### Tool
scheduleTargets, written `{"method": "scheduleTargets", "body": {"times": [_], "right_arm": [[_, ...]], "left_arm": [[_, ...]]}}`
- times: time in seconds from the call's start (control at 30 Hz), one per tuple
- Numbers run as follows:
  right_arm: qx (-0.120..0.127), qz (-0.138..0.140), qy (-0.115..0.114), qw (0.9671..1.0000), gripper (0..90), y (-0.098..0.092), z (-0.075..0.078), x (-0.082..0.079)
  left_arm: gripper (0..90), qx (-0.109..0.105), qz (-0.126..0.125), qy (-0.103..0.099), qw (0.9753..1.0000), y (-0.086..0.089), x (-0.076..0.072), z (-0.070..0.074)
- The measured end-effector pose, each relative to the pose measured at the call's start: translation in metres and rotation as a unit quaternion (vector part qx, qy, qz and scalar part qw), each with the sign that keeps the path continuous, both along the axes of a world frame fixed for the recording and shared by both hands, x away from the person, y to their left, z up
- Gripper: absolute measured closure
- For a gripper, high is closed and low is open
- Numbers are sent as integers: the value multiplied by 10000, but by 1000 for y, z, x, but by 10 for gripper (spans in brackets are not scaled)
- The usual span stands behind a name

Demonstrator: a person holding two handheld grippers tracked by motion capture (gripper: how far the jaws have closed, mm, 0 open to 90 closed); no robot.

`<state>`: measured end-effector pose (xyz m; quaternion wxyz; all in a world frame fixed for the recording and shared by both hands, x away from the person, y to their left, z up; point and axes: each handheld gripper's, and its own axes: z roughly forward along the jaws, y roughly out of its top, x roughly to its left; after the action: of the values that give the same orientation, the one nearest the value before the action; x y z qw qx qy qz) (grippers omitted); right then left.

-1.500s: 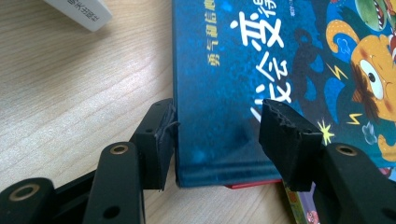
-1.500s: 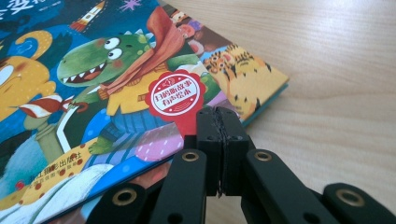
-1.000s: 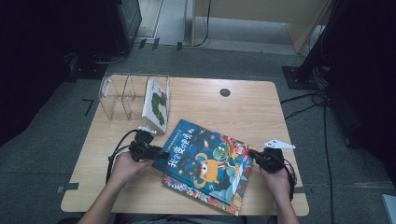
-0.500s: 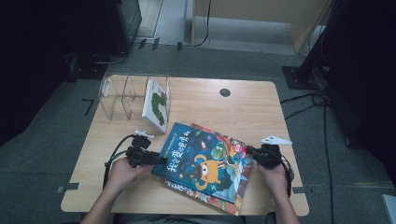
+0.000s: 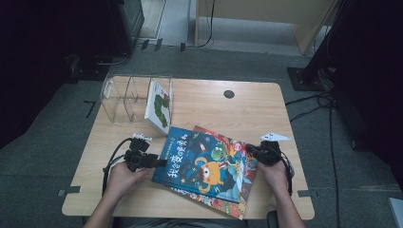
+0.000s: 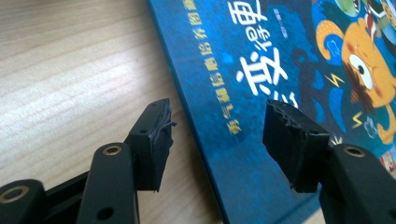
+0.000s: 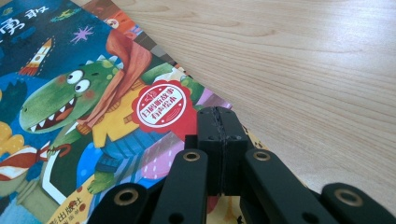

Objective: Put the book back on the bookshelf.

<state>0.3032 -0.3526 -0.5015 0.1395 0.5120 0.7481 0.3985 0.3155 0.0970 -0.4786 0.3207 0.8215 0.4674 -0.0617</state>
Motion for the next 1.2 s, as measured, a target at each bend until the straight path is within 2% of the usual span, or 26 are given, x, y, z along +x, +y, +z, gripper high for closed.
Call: {"method": "scheduleTargets", "body": {"times": [0.13,0.23,0.43,0.53,0.6,0.7,0.73,0.87,0.93,1.17,1.2], "right_arm": [[-97,-6,-21,10000,900,3,1,1],[-47,3,-36,10000,900,3,2,-1],[-88,85,-41,9999,898,5,2,-13],[-103,118,-29,9999,896,6,2,-18],[-195,183,-40,9996,896,9,2,-27],[-208,223,-54,9995,894,10,2,-33],[-213,236,-46,9995,893,10,2,-35],[-215,277,-62,9994,888,11,2,-42],[-203,302,-71,9993,887,11,1,-44],[-202,332,-71,9992,885,12,1,-50],[-194,337,-76,9992,885,12,1,-50]], "left_arm": [[415,58,36,-8,10000,-2,5,-3],[412,49,20,-37,10000,-3,7,-3],[403,109,4,-51,9999,-5,14,-5],[387,46,-33,-6,10000,-5,18,-7],[365,-39,-54,54,10000,-3,20,-10],[335,-267,-66,325,9991,1,25,-17],[334,-324,-63,324,9989,2,25,-17],[306,-250,-70,197,9995,0,24,-17],[304,-300,-124,116,9994,1,24,-18],[293,-272,-76,114,9995,-1,23,-18],[294,-273,-126,166,9994,-4,24,-17]]}}
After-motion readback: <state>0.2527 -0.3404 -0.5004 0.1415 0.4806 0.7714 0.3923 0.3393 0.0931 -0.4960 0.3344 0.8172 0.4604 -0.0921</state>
